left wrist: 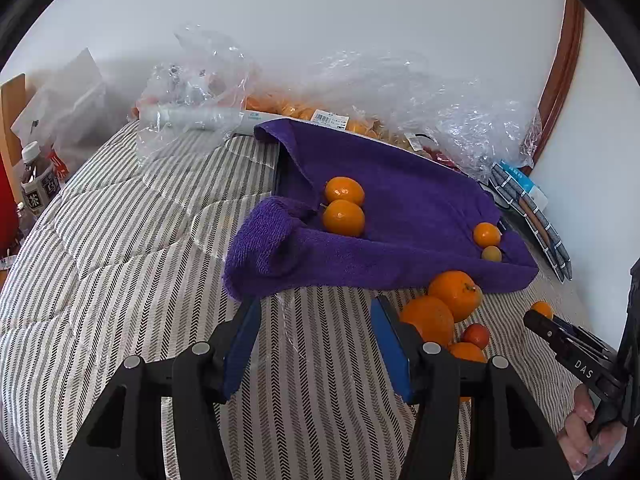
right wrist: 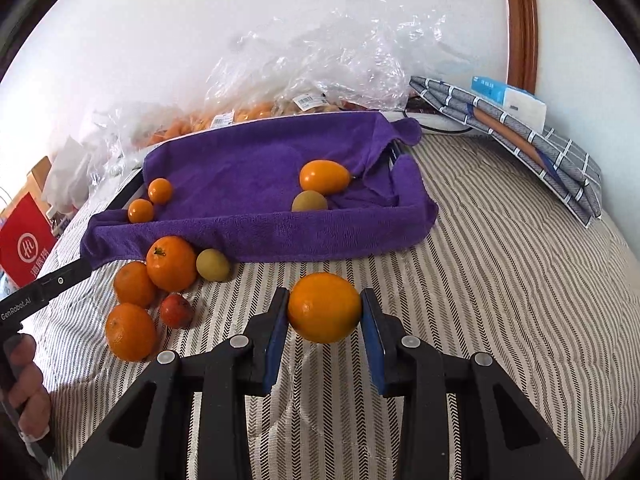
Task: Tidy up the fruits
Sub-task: 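Close the right tool on an orange while the left tool grasps a large orange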
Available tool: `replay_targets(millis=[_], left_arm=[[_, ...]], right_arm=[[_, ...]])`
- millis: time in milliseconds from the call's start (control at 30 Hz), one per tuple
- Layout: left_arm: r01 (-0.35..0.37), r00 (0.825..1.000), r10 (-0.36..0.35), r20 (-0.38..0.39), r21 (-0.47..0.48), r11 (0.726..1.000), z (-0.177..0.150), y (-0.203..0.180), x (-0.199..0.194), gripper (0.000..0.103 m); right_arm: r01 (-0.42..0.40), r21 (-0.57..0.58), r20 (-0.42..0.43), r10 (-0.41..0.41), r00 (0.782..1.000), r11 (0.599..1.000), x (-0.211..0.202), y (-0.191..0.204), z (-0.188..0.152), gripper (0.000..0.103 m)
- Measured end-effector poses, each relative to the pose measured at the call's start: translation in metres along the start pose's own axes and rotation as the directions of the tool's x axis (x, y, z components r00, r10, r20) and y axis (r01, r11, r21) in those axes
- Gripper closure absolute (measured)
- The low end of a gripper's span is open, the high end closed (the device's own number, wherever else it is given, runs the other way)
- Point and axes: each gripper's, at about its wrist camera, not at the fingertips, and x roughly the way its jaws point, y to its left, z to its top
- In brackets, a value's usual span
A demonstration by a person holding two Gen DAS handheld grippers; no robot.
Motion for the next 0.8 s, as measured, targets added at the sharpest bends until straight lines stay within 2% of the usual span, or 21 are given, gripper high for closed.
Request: replay_targets(millis=[167,400,500,633,800], left_arm=[[0.026,1.000,-0.026,0.006,0.027,0.999,-0.001,-0.006,-0.002,0.048],[0.154,0.987,-0.152,-0.057,0.025,0.988,0.004,-0.024,0.006,0.048],[0.157,0.985,-0.152,-0.084,0.059,0.986,0.003,-0.038,0.014,0.048],[0.189,0.973,-0.177,-0.151,0.071,0.979,0.002,-0.049,0.025,0.048],[0.175,0.972,-0.158,-0.175,0.086,0.981,0.000,-0.055,0.031,0.048]], right_arm=[[-0.007,0.001,0.000,0.007,1.000,1.000,0.000,0.000,0.000,0.068],[-0.032,0.031,-0.003,0.032,0.999,0.999,0.000,-0.004,0.000,0.068],[-0.038,0.041,-0.002,0.039,0.999,0.998,0.000,-0.006,0.000,0.068],[-0.042,0.039,-0.005,0.042,0.999,0.998,0.000,-0.005,0.000,0.068],[-0.048,0.037,-0.009,0.048,0.999,0.998,0.001,-0.005,0.000,0.068]])
